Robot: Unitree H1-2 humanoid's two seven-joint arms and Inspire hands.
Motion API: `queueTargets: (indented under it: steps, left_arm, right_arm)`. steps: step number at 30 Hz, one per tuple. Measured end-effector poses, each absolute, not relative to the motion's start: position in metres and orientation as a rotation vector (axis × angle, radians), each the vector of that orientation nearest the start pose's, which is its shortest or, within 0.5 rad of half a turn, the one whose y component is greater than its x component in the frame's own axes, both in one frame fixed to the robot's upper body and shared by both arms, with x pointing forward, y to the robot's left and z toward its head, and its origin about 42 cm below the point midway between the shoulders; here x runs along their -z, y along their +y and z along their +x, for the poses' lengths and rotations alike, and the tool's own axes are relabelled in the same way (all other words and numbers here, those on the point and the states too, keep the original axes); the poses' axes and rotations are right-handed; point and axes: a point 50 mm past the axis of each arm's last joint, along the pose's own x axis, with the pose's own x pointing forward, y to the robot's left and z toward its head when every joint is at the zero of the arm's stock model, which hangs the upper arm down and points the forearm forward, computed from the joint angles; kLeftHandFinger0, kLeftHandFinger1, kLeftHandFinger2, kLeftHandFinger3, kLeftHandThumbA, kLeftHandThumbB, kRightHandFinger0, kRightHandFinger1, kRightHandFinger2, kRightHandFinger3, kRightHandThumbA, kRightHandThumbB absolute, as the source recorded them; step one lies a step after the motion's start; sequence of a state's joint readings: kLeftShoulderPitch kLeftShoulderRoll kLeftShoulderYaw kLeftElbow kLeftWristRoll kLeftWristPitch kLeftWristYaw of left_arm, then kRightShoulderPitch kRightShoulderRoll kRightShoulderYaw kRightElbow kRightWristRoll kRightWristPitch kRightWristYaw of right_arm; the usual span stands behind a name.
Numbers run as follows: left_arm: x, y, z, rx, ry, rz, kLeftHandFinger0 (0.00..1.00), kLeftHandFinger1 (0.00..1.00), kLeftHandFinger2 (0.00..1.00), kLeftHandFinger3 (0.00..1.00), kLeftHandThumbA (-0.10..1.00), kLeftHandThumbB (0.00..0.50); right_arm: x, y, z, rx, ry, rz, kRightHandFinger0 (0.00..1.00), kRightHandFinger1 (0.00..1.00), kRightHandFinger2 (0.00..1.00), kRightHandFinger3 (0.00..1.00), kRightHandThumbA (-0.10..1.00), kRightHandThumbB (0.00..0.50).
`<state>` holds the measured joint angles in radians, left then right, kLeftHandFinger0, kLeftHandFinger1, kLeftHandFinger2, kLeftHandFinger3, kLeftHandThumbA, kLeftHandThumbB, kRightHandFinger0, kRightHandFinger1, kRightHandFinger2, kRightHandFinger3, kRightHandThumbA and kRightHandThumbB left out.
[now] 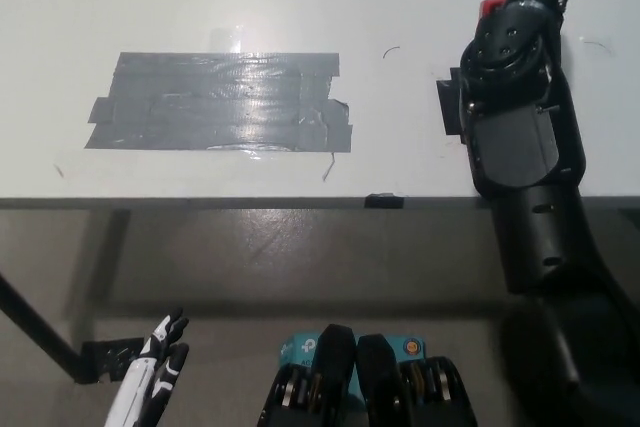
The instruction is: The robot first picks the multimeter with right hand and then unfolds the black stand on the back of it using left hand
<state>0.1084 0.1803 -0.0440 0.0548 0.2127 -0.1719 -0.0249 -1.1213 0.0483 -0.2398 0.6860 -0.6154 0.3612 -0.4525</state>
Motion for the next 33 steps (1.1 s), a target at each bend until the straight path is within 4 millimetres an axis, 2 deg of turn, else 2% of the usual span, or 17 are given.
queueTargets:
  steps: [19, 22, 25, 33]
  left_arm:
    - [-0.073, 0.261, 0.248, 0.097, -0.026, 0.384, 1.0, 1.0, 1.0, 1.0, 1.0, 0.157]
    - [-0.073, 0.261, 0.248, 0.097, -0.027, 0.383, 1.0, 1.0, 1.0, 1.0, 1.0, 0.108]
    - [-0.074, 0.261, 0.249, 0.098, -0.031, 0.382, 1.0, 1.0, 1.0, 1.0, 1.0, 0.088]
    - [-0.077, 0.26, 0.253, 0.099, -0.051, 0.375, 1.0, 1.0, 1.0, 1.0, 1.0, 0.078]
  right_arm:
    - [-0.302, -0.164, 0.564, 0.542, 0.034, -0.544, 1.0, 1.0, 1.0, 1.0, 1.0, 0.488]
    - [-0.299, -0.165, 0.565, 0.534, 0.04, -0.54, 1.0, 1.0, 1.0, 1.0, 0.98, 0.483]
    - [-0.299, -0.164, 0.566, 0.524, 0.037, -0.528, 1.0, 1.0, 1.0, 1.0, 0.98, 0.499]
    - [-0.303, -0.163, 0.571, 0.508, 0.045, -0.515, 1.0, 1.0, 1.0, 1.0, 0.99, 0.5]
